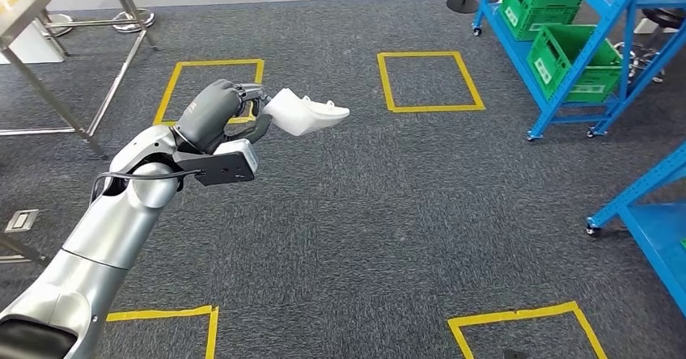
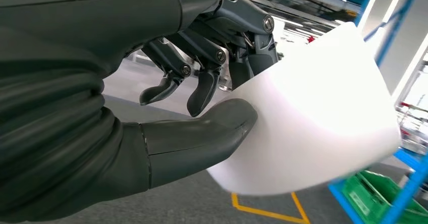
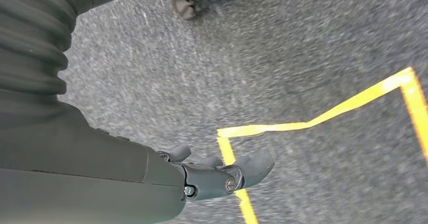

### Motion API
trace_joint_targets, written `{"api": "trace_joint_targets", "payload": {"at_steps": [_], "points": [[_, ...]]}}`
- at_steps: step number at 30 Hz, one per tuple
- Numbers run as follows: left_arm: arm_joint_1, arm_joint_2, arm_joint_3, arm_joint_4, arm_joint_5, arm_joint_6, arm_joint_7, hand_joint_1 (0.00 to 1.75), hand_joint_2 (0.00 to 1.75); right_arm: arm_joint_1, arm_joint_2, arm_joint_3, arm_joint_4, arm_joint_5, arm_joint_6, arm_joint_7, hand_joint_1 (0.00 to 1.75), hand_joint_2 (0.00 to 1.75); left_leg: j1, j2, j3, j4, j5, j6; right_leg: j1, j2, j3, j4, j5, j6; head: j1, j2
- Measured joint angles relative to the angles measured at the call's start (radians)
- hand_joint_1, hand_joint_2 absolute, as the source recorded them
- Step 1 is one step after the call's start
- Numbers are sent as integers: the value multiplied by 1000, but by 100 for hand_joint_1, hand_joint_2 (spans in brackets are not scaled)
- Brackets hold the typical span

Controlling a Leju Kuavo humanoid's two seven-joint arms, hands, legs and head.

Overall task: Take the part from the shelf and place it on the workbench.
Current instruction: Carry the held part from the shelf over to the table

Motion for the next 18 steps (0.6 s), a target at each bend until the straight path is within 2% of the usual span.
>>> {"api": "trace_joint_targets", "payload": {"at_steps": [1, 2, 3, 5, 6, 7, 9, 10, 11, 12, 13, 14, 16, 17, 18], "points": [[-3, -3, 0, 3, 0, 1, 0, 175, 175, 0, 0, 0, 0, 0, 0, 0, 0, 175, 1, -15, -4, 6, -2, -7, -4, 18, 24, -54, 21, 1, 0, 0], [-5, -6, 0, 6, -1, 1, 0, 175, 175, 0, 0, 0, 0, 0, -1, 0, 0, 175, 2, -27, -9, 9, -3, -14, -5, 32, 38, -86, 29, 1, 0, 0], [-8, -8, 0, 9, -1, 1, -1, 175, 175, 0, 1, -1, 0, 0, -1, 0, 0, 175, 2, -39, -13, 10, -1, -22, -4, 35, 42, -94, 27, -2, 1, 0], [-8, -7, -1, 13, -1, 2, -2, 175, 175, -2, 1, -1, 0, 0, -2, 0, 0, 175, 6, -57, -19, 5, 5, -35, -1, 11, 44, -98, 32, -15, 1, 0], [-8, -5, -1, 15, -1, 3, -3, 175, 175, -3, 2, -2, 0, 0, -2, 0, 0, 175, 4, -41, -24, 11, 1, -40, -1, -1, 46, -101, 35, -23, -1, 0], [-8, -5, -1, 15, -2, 3, -4, 175, 175, -3, 2, -2, 0, 0, -3, -1, 0, 175, 2, -12, -37, 33, -12, -44, -1, -13, 48, -105, 37, -30, -4, 0], [-7, -7, -1, 15, -6, 4, -6, 175, 175, 0, 2, -5, 0, -1, -6, -1, 0, 175, -1, 61, -88, 136, -63, -48, 4, -39, 51, -109, 37, -40, -9, 0], [-3, -10, -1, 15, -10, 5, -6, 175, 175, 2, 2, -6, 0, -1, -8, -1, 0, 175, 1, 78, -120, 202, -90, -50, 7, -54, 51, -110, 36, -43, -10, 0], [2, -11, -1, 15, -13, 6, -5, 175, 175, 4, 1, -7, 0, -1, -9, -1, 0, 175, 2, 86, -145, 253, -106, -50, 9, -68, 51, -109, 34, -46, -10, 0], [7, -13, -1, 15, -16, 6, -4, 175, 175, 4, 1, -8, 0, -1, -9, -1, 0, 175, 2, 89, -156, 275, -106, -49, 12, -82, 52, -109, 33, -47, -10, 0], [10, -13, -1, 15, -19, 7, -2, 175, 175, 4, 1, -8, 0, -1, -8, -1, 0, 175, 1, 92, -145, 257, -89, -46, 14, -96, 53, -109, 32, -48, -10, 0], [12, -13, -2, 14, -22, 9, 0, 175, 175, 4, 1, -8, 0, -1, -8, -1, 0, 175, -1, 101, -116, 203, -59, -41, 15, -108, 55, -109, 30, -49, -10, 0], [12, -15, -2, 10, -27, 13, 2, 175, 175, 4, 1, -8, 0, 0, -7, -1, 0, 175, -14, 149, -40, 65, -11, -25, 19, -133, 61, -110, 25, -45, -10, 0], [11, -16, -2, 7, -28, 14, 3, 175, 175, 4, 1, -8, 0, 0, -7, -1, 0, 175, -21, 166, -16, 22, -2, -17, 20, -146, 65, -110, 22, -41, -10, 0], [9, -19, -2, 5, -30, 16, 4, 175, 175, 3, 1, -8, 0, 0, -7, 0, 0, 175, -27, 175, -5, 1, -2, -10, 20, -159, 68, -111, 20, -37, -10, 0]]}}
